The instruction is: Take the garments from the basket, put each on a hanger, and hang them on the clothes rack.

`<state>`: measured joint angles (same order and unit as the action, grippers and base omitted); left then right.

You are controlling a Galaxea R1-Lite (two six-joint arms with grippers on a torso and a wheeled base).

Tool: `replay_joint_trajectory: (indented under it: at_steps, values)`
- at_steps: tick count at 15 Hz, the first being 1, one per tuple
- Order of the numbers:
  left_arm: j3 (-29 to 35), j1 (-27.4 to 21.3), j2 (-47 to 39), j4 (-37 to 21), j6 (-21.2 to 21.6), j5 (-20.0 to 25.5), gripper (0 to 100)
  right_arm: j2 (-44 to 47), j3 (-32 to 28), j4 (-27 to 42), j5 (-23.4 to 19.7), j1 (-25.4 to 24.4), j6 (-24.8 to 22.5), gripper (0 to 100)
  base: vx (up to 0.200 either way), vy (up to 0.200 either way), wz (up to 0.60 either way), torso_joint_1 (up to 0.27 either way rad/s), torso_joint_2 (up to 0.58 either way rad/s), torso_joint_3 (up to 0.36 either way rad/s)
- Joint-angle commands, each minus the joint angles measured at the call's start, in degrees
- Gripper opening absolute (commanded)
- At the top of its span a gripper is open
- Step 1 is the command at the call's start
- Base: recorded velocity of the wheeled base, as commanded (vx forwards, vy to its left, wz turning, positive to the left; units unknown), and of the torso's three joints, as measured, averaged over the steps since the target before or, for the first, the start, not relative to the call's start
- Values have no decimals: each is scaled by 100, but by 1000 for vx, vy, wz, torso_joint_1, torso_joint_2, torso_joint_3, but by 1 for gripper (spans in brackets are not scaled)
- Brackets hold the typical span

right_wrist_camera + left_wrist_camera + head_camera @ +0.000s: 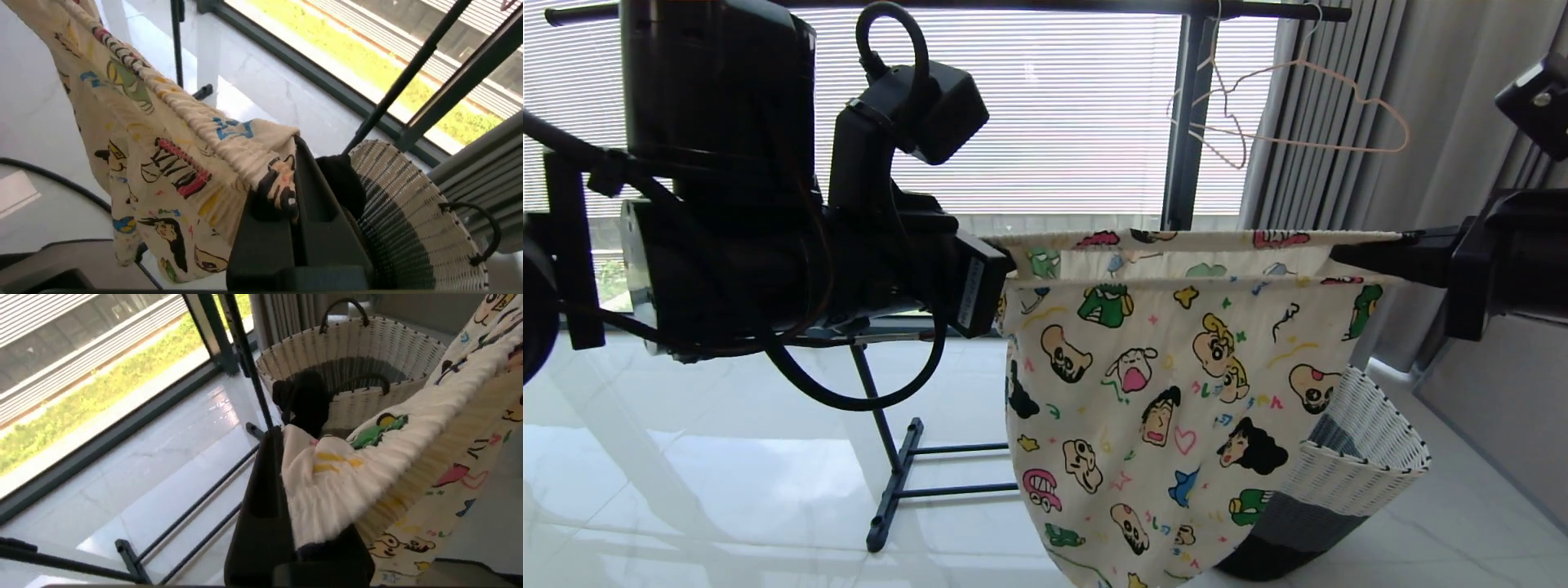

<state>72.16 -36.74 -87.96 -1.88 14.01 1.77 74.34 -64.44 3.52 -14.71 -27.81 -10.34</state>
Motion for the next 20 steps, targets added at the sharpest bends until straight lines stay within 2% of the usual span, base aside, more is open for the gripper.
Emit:
replay_joint_trajectory:
  at_steps: [1,4,6,8,12,14,16,18,20]
  values:
    - [202,0,59,30,304,280,0,-403,28,351,-23,-58,-3,0,0,0,0,0,0,0]
    - [905,-96,-248,30,463,799,0,-1255,169,1493,-489,-427,-3,0,0,0,0,0,0,0]
    - [1345,-202,-512,-6,463,816,0,-1677,186,2126,-524,-946,-3,0,0,0,0,0,0,0]
    - [1424,-298,-635,-6,463,816,0,-1818,213,2355,-489,-1403,-12,0,0,0,0,0,0,0]
    - [1345,-386,-512,-155,436,799,0,-1809,248,2355,-146,-1456,-3,0,0,0,0,0,0,0]
    - [1011,-580,-73,-674,331,808,0,-1677,230,2232,-49,-1280,14,0,0,0,0,0,0,0]
    - [413,-1010,393,-832,41,808,0,-1369,221,1748,-58,-1113,14,0,0,0,0,0,0,0]
    - [-395,-1722,841,-832,-311,737,0,-921,160,1133,-58,-999,14,0,0,0,0,0,0,0]
    - [-1063,-2417,1175,-832,-469,535,0,-543,-42,861,-58,-981,14,0,0,0,0,0,0,0]
